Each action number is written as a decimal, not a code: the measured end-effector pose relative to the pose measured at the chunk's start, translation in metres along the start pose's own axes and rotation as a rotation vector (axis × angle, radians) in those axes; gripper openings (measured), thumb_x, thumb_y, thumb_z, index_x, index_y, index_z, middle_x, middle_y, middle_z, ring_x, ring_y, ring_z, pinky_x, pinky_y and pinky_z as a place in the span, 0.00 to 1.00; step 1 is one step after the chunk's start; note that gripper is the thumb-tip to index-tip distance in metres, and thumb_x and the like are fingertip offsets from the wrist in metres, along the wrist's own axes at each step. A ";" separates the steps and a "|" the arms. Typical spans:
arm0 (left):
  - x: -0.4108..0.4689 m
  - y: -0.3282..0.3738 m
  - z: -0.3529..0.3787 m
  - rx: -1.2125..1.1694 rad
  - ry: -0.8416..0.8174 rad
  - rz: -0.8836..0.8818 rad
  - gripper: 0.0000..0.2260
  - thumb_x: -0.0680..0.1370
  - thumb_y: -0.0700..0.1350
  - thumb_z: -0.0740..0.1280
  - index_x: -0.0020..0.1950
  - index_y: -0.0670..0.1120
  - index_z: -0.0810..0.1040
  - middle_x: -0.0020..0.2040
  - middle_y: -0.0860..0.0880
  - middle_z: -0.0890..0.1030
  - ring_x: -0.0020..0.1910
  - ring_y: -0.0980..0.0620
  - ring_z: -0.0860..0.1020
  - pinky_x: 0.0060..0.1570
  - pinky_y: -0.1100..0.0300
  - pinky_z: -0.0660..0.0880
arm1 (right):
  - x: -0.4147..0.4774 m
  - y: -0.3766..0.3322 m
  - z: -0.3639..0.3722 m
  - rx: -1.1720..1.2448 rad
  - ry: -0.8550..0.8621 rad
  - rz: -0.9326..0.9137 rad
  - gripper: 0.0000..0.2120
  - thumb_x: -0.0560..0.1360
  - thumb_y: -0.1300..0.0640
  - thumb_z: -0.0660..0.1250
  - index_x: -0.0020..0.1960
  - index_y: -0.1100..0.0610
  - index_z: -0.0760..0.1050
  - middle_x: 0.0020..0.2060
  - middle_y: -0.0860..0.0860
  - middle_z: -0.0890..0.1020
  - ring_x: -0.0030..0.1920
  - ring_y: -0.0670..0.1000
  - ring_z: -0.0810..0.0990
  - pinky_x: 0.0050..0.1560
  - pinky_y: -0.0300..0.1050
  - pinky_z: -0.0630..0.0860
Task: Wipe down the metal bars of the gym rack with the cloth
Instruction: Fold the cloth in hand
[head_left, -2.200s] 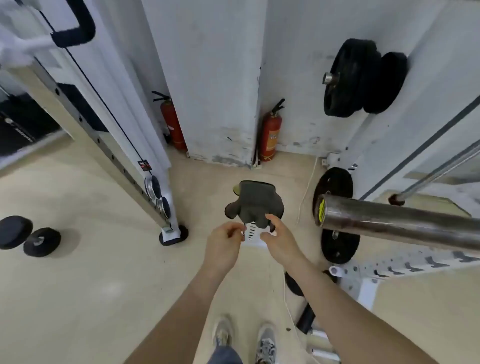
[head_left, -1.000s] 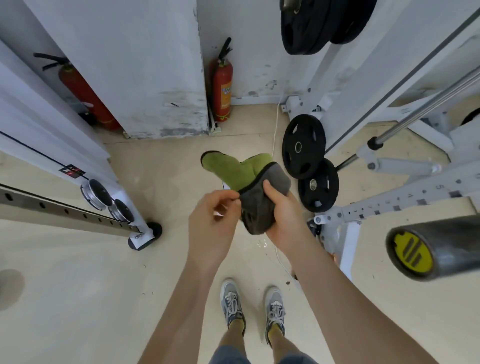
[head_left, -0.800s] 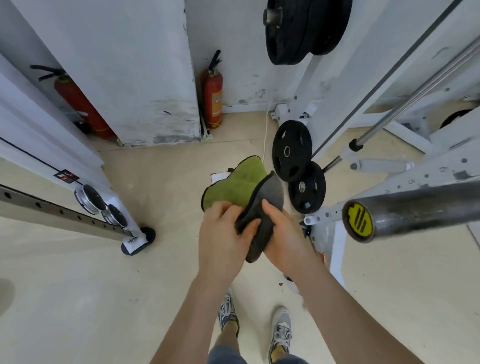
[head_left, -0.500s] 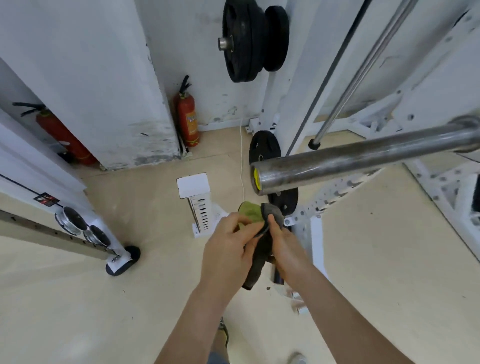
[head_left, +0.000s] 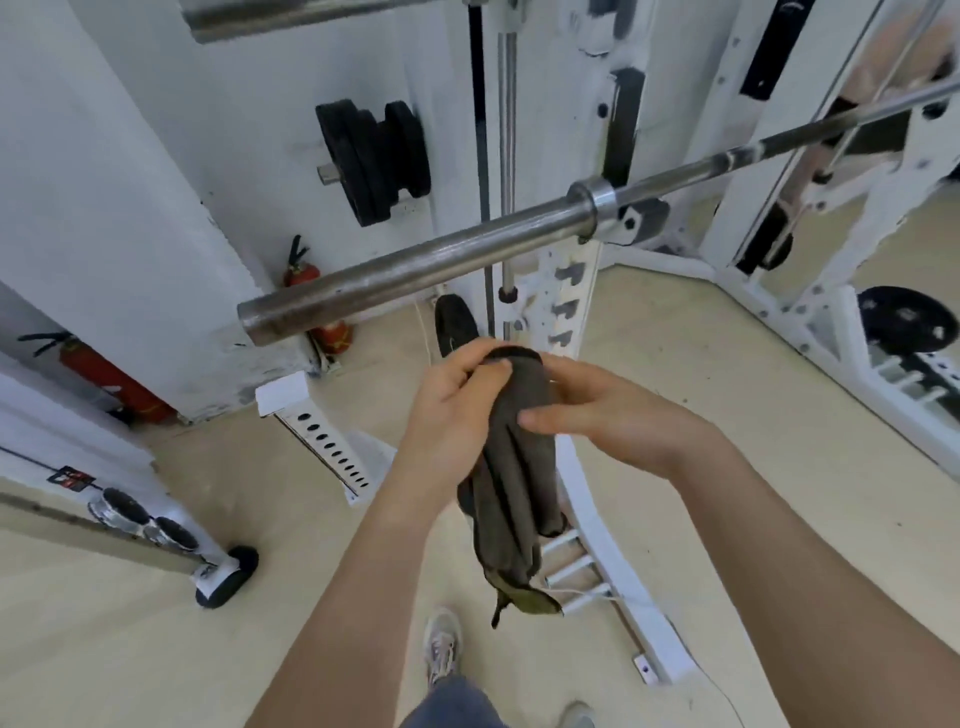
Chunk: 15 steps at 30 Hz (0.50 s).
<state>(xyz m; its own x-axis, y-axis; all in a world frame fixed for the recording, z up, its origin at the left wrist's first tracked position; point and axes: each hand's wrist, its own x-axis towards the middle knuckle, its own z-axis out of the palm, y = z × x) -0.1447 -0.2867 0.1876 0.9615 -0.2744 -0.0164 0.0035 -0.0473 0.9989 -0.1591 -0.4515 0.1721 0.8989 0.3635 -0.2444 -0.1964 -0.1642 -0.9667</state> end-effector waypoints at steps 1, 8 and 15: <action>0.003 0.013 0.005 -0.035 0.011 0.026 0.20 0.81 0.36 0.59 0.40 0.55 0.84 0.38 0.53 0.83 0.40 0.57 0.80 0.41 0.62 0.77 | -0.002 0.001 -0.005 -0.016 -0.003 0.004 0.16 0.76 0.57 0.70 0.63 0.53 0.77 0.59 0.51 0.82 0.61 0.51 0.79 0.65 0.53 0.72; 0.041 0.045 0.013 -0.364 0.255 0.039 0.13 0.80 0.38 0.60 0.44 0.48 0.82 0.41 0.49 0.83 0.40 0.54 0.79 0.43 0.58 0.77 | -0.018 0.010 -0.061 -0.099 -0.220 0.211 0.18 0.70 0.56 0.73 0.59 0.60 0.80 0.56 0.55 0.83 0.58 0.56 0.81 0.61 0.48 0.76; 0.083 0.018 0.021 -0.487 0.046 -0.056 0.12 0.79 0.35 0.60 0.53 0.45 0.81 0.49 0.44 0.83 0.48 0.49 0.80 0.52 0.54 0.77 | -0.051 -0.046 -0.111 -0.017 0.214 -0.085 0.05 0.72 0.59 0.68 0.44 0.57 0.83 0.42 0.57 0.85 0.44 0.58 0.82 0.48 0.52 0.79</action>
<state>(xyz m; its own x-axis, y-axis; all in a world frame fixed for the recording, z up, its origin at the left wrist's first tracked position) -0.0704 -0.3308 0.2034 0.9673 -0.2411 -0.0791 0.1726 0.3966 0.9016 -0.1524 -0.5638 0.2375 0.9748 0.1744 -0.1388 -0.1116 -0.1569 -0.9813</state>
